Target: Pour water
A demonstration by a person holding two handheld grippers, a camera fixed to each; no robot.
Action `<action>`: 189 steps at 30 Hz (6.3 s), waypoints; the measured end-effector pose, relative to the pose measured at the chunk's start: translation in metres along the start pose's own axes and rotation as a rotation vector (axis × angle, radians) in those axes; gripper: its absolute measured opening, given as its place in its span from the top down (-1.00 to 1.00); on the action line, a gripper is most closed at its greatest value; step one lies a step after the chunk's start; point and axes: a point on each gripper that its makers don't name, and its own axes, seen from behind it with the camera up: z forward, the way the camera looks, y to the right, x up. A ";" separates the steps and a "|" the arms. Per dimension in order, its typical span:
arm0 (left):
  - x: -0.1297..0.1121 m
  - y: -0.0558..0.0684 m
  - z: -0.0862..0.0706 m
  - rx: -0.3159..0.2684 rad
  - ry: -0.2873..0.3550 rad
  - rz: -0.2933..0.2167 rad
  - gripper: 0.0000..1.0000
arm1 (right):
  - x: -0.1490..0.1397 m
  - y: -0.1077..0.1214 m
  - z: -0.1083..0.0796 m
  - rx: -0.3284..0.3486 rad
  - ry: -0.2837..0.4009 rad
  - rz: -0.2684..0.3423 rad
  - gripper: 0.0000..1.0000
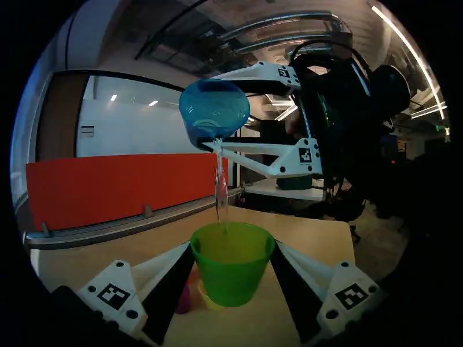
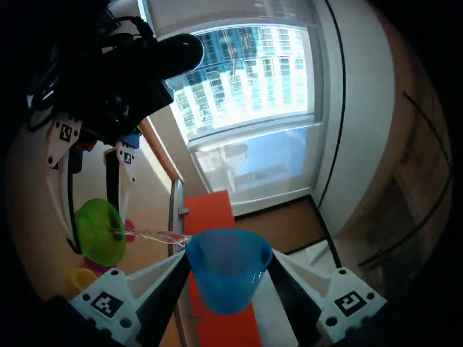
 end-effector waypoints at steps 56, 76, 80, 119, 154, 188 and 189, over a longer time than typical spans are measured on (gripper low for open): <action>0.011 0.002 0.004 -0.002 0.032 -0.003 -0.74 | 0.026 0.025 -0.010 -0.050 0.001 -0.293 -0.82; 0.013 0.004 0.003 -0.002 0.041 -0.005 -0.74 | 0.039 0.021 -0.011 -0.044 0.003 -0.374 -0.82; 0.013 0.005 0.002 0.000 0.042 -0.004 -0.74 | 0.039 0.021 -0.012 -0.043 0.005 -0.358 -0.82; 0.016 -0.001 0.002 0.023 0.021 0.048 -0.74 | 0.038 -0.003 -0.029 0.051 0.084 0.908 -0.81; -0.031 -0.062 -0.014 0.154 -0.140 0.079 -0.74 | -0.033 -0.064 -0.069 0.098 -0.021 1.179 -0.81; -0.156 -0.118 -0.006 0.175 -0.484 0.050 -0.73 | -0.152 -0.220 -0.068 0.245 -0.272 1.187 -0.82; -0.160 -0.119 -0.006 0.175 -0.496 0.052 -0.74 | -0.154 -0.224 -0.068 0.250 -0.280 1.185 -0.82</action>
